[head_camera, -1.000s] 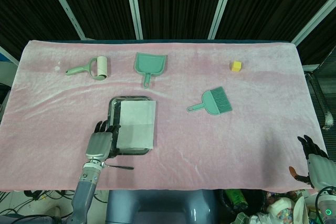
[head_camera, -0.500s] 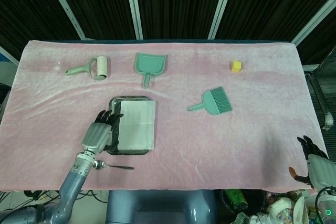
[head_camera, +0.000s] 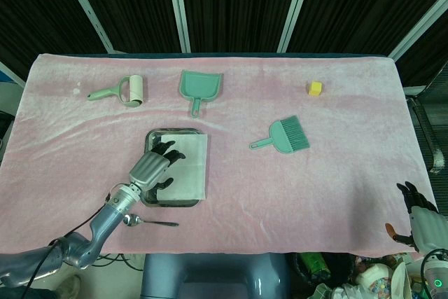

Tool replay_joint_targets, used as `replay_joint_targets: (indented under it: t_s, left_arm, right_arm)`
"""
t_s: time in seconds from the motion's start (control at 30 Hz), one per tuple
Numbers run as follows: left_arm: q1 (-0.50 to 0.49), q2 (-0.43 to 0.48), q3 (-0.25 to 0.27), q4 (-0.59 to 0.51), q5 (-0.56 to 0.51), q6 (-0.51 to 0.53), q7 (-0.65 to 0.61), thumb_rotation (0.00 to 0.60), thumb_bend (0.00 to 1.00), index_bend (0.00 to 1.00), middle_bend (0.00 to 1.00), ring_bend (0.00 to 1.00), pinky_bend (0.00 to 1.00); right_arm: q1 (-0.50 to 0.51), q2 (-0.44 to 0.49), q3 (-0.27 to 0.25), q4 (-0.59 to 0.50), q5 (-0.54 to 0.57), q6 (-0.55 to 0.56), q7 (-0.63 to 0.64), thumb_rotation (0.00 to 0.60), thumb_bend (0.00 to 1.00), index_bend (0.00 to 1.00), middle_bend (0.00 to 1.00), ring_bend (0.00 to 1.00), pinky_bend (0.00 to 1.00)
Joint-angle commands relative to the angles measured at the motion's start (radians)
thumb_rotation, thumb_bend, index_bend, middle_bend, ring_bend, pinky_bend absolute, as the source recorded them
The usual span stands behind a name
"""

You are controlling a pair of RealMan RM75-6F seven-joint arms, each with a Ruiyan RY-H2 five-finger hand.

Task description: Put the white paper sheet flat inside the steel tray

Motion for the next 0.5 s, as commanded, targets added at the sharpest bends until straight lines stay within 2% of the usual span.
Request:
replay_joint_targets:
  t_s: [0.03,0.5]
  left_arm:
    - [-0.013,-0.026,0.001,0.029,0.01,0.003,-0.02,0.6,0.32,0.25,0.25,0.09,0.18]
    - [-0.019,-0.063,0.026,0.093,0.014,0.002,-0.019,0.6,0.32,0.27,0.25,0.09,0.19]
  right_arm:
    - [0.001,0.0,0.0,0.0,0.001,-0.001,0.0,0.6,0.25,0.0,0.01,0.1,0.15]
    - [0.002,0.004,-0.001,-0.002,0.003,-0.006,0.004,0.6,0.25,0.0,0.01,0.1,0.15]
